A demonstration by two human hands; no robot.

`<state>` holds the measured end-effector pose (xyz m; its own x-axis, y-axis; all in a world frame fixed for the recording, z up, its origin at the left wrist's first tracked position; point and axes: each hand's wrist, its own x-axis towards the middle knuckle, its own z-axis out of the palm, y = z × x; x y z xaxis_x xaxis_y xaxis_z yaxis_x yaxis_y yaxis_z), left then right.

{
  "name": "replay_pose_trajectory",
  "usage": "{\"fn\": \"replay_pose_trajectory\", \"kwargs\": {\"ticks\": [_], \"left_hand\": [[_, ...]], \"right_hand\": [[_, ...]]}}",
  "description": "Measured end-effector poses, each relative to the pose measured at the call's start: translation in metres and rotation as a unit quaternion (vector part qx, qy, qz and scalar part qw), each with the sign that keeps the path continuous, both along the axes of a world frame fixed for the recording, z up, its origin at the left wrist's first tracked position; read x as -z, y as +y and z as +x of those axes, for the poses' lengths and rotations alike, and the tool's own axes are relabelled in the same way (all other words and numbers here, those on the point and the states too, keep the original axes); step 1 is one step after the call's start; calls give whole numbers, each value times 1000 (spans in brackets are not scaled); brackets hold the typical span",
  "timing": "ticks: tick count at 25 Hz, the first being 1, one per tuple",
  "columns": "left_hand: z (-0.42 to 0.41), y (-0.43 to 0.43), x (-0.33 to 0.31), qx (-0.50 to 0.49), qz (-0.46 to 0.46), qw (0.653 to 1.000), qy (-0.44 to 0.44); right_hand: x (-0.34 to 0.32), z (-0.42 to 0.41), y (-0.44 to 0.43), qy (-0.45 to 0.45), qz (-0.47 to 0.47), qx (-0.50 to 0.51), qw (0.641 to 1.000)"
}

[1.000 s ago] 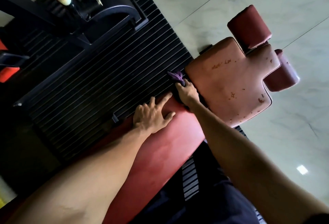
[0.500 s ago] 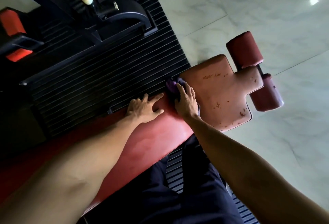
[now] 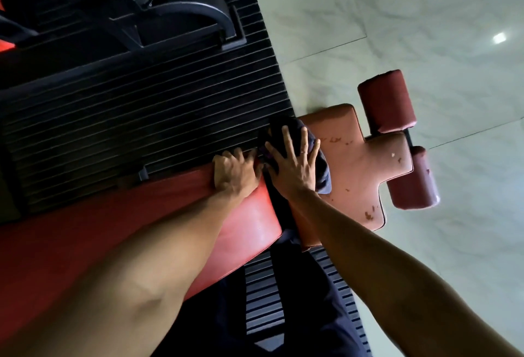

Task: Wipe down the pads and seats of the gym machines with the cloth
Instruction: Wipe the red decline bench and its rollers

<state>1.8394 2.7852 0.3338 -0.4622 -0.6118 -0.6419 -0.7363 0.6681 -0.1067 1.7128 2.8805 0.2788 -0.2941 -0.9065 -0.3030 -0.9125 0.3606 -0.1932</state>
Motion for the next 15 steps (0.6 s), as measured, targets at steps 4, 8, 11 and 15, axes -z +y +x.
{"fn": "replay_pose_trajectory", "kwargs": {"ticks": [4, 8, 11, 15], "left_hand": [[2, -1, 7, 0, -18, 1000, 19], [1, -5, 11, -15, -15, 999, 26], [1, -5, 9, -15, -19, 1000, 19], [0, -5, 10, -16, -21, 999, 24]], "right_hand": [[3, -12, -42, 10, 5, -62, 998], [-4, -38, -45, 2, -39, -31, 999], [-9, -41, -13, -9, -79, 75, 994], [-3, -31, -20, 5, -39, 7, 999]]}}
